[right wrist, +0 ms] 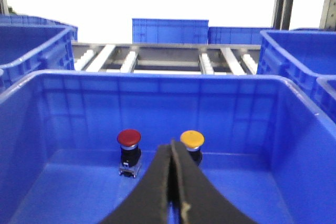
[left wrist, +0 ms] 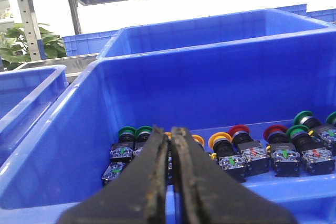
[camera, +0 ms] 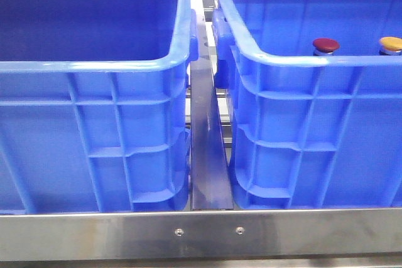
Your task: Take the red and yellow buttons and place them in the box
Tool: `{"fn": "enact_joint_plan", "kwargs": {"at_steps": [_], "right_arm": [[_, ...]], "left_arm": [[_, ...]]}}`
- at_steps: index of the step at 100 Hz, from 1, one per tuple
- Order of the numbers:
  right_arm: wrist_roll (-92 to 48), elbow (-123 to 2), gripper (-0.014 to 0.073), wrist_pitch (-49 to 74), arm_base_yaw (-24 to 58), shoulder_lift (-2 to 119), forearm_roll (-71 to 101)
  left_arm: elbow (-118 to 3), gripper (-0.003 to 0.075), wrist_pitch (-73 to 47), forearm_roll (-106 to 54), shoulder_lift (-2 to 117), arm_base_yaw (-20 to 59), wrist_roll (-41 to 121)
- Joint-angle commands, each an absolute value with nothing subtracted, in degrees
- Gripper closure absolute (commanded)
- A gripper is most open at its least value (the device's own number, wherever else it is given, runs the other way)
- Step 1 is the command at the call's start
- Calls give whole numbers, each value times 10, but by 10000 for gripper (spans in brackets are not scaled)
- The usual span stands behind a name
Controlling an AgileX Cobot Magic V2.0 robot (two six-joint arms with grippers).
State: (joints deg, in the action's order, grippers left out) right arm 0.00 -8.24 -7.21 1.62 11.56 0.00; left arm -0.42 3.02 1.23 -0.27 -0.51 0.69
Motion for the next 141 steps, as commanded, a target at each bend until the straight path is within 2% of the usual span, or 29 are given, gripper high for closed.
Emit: {"fn": "enact_joint_plan", "kwargs": {"at_steps": [1,21,141], "right_arm": [[0,-72,662,-122,17,72,-5],[3,-21,662,-123,17,-23,-5],[22,5,662,-139,17,-20,-5]], "left_arm": [[25,739,79,12,-21,-3,0],[25,739,79,12,-21,-3,0],[25,739,79,12,-21,-3,0]]}}
